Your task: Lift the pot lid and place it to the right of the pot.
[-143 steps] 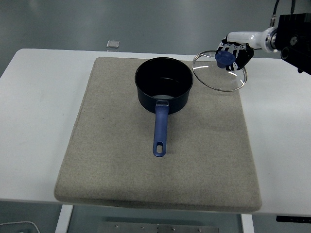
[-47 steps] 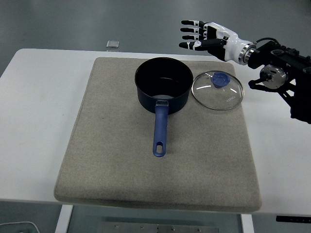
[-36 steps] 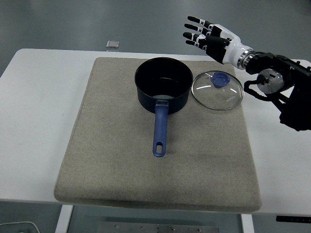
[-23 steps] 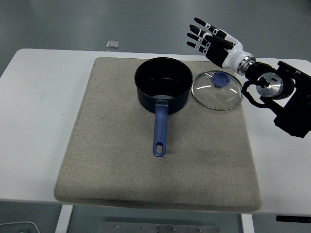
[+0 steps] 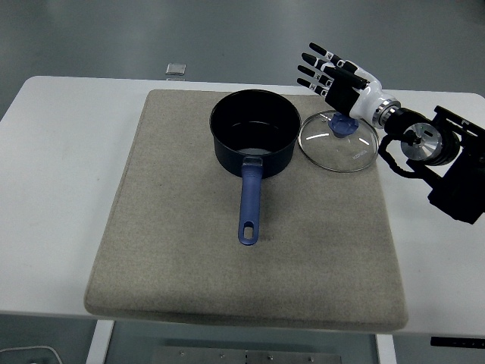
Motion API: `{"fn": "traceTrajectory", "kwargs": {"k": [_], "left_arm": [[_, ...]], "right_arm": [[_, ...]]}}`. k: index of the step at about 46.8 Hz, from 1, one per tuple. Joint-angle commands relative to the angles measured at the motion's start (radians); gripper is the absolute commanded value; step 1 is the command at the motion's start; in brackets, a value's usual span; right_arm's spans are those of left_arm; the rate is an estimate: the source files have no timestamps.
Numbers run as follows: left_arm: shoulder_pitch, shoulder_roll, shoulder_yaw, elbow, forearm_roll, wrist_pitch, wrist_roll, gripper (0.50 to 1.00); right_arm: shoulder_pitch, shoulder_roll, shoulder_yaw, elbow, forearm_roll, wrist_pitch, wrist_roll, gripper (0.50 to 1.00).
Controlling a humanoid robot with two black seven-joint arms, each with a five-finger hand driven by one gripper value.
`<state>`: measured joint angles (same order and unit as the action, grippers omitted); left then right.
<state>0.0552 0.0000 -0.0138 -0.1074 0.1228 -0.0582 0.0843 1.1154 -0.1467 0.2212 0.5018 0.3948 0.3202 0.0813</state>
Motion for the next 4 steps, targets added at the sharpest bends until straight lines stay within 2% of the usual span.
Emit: {"fn": "traceTrajectory", "kwargs": {"k": [1, 4], "left_arm": [[0.000, 0.000, 0.000, 0.000, 0.000, 0.000, 0.000, 1.000], [0.000, 0.000, 0.000, 0.000, 0.000, 0.000, 0.000, 1.000]], "right_arm": [[0.000, -0.007, 0.001, 0.000, -0.001, 0.000, 0.000, 0.901], [0.000, -0.007, 0.000, 0.000, -0.001, 0.000, -0.001, 0.901]]}}
